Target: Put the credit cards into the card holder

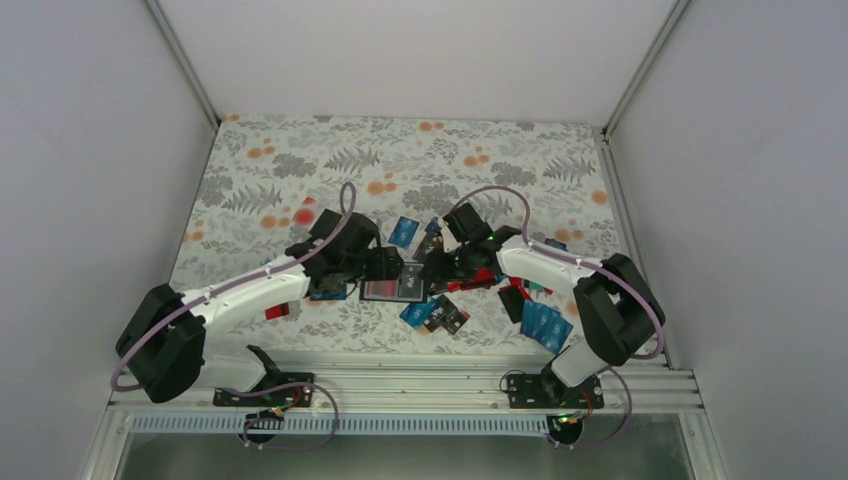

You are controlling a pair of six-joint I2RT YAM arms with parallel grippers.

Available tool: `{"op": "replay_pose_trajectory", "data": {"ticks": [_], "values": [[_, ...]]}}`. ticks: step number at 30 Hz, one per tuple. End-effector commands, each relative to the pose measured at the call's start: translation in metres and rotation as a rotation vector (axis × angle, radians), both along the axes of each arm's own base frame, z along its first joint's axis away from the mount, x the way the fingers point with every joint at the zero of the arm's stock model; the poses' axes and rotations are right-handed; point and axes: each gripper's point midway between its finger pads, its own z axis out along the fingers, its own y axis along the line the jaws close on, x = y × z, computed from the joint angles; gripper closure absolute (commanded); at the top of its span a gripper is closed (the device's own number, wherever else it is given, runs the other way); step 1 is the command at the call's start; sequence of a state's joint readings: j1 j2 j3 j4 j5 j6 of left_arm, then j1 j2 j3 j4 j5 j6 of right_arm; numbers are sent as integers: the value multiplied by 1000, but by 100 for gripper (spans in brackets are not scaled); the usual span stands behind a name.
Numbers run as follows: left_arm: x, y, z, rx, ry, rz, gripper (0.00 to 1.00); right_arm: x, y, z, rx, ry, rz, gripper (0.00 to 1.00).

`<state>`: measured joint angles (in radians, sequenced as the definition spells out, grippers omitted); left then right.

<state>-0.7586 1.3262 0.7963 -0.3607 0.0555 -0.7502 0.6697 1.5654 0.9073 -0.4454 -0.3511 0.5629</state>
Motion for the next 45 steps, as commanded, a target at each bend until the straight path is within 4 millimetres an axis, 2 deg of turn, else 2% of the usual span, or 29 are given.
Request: {"op": "replay_pose_trajectory", "data": {"ticks": [1,7,9,17,22,27,32,36,41,45], "values": [[-1,43,-11,135,16,7,19,7,10,9,-24,-59,47,49],[1,57,-31,139,70,-23,22,13,23,8,-123,-103,92,34],[2,58,-36,141,83,-29,23,13,24,-3,-196,-94,100,32],[4,64,-48,127,114,-11,26,13,19,-18,-483,-122,80,33],[3,68,-50,130,118,-1,28,14,8,-23,-665,-158,55,36],[3,69,-49,125,115,9,29,19,-3,-23,-797,-204,24,43],[2,68,-49,119,117,12,31,25,-9,-19,-845,-243,-4,53],[1,70,-49,122,116,18,31,28,-12,-10,-858,-267,-24,65],[1,73,-54,137,131,36,32,29,-15,2,-834,-292,-55,85],[3,73,-54,133,135,46,33,24,-12,-2,-784,-279,-57,95]]}}
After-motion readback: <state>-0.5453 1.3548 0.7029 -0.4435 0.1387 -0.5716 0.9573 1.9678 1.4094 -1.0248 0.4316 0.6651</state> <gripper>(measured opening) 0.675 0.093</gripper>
